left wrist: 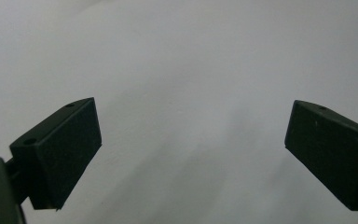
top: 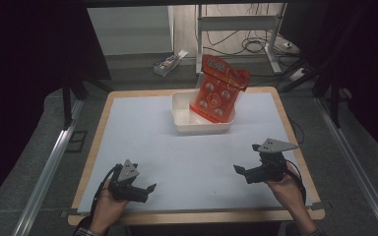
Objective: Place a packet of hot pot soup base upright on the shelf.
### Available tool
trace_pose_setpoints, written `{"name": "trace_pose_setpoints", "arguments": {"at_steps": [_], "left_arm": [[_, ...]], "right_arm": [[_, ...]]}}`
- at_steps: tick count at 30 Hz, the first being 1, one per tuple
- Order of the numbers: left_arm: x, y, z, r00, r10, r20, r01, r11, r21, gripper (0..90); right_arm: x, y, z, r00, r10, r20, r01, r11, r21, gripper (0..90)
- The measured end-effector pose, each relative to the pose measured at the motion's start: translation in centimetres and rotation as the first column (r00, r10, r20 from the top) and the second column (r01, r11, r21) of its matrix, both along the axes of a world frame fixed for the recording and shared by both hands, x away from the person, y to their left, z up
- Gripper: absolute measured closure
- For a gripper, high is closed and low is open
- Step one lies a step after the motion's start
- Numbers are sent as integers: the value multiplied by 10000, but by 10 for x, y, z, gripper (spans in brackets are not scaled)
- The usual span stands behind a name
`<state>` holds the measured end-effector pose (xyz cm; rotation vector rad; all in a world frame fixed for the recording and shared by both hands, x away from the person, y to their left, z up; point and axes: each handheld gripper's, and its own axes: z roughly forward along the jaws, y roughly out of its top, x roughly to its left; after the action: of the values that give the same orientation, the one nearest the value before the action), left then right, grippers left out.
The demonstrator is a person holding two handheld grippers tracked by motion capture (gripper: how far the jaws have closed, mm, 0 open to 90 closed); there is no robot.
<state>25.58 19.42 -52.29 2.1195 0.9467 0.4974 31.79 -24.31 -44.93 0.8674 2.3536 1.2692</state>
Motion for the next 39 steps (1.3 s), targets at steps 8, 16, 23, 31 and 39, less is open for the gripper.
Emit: {"name": "trace_pose_setpoints", "arguments": {"at_steps": [8, 16, 23, 31, 39], "left_arm": [[0, 0, 0, 10000, -10, -7, 10, 10000, -1, 35], [0, -1, 0, 10000, -31, -10, 31, 10000, 20, 35], [0, -1, -1, 10000, -64, -37, 64, 10000, 50, 35], [-1, -3, -1, 9997, -208, 111, 204, 9994, 294, 32], [-1, -3, -2, 9995, -280, 109, 276, 9989, 370, 28]], "right_arm": [[-9, -8, -7, 9998, -186, 90, 189, 9995, -266, 0], [-17, -18, -16, 9986, -489, 191, 499, 9972, -560, 0], [-20, -28, -26, 9964, -836, 123, 843, 9924, -899, 0], [-21, -35, -42, 9932, -1155, -157, 1118, 9822, -1511, 0], [-14, -41, -55, 9889, -1372, -567, 1256, 9769, -1728, 0]]}}
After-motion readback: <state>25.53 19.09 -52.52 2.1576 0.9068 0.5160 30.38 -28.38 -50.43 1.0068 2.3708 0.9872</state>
